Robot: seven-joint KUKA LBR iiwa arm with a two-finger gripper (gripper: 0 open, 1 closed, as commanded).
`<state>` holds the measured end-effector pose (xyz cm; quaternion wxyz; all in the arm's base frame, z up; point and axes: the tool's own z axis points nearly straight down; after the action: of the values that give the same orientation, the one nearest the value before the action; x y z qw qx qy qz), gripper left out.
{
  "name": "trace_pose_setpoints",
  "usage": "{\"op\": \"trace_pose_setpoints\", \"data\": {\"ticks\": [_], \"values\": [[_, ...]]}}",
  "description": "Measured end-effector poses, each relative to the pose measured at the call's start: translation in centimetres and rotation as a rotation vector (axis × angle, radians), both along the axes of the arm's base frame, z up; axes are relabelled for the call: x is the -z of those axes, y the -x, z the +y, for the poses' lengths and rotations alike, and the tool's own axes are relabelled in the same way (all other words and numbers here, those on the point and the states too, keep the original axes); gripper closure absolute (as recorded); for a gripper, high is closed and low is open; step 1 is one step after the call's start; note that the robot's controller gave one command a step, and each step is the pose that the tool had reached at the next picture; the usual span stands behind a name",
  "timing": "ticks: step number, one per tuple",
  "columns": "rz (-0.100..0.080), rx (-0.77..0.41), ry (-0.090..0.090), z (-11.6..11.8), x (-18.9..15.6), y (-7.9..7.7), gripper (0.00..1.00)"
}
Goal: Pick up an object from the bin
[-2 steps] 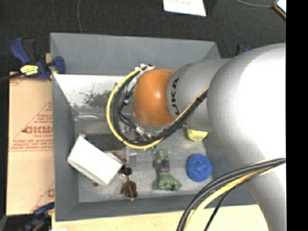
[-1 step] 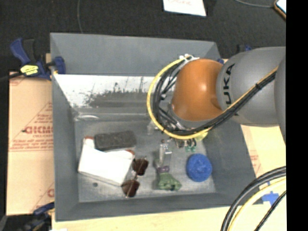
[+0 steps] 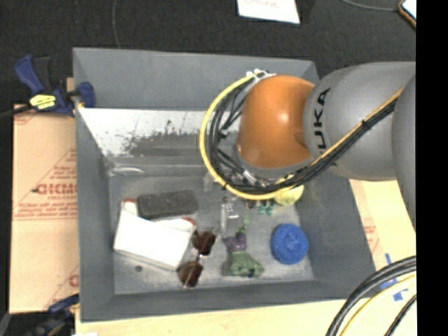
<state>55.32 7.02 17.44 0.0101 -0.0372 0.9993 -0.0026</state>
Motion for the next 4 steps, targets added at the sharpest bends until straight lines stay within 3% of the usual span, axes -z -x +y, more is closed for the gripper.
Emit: {"op": "trace_pose_setpoints", "data": {"ticks": [1, 2, 3, 4], "values": [[0.002, -0.412, 0.009, 1.1, 3.1, 3.8, 0.00], [-0.009, -0.114, -0.001, 3.8, 6.7, 2.9, 0.00], [-0.005, -0.204, 0.004, 6.0, 8.0, 1.7, 0.00], [-0.004, -0.219, 0.004, 6.4, 8.2, 1.5, 0.00]]}}
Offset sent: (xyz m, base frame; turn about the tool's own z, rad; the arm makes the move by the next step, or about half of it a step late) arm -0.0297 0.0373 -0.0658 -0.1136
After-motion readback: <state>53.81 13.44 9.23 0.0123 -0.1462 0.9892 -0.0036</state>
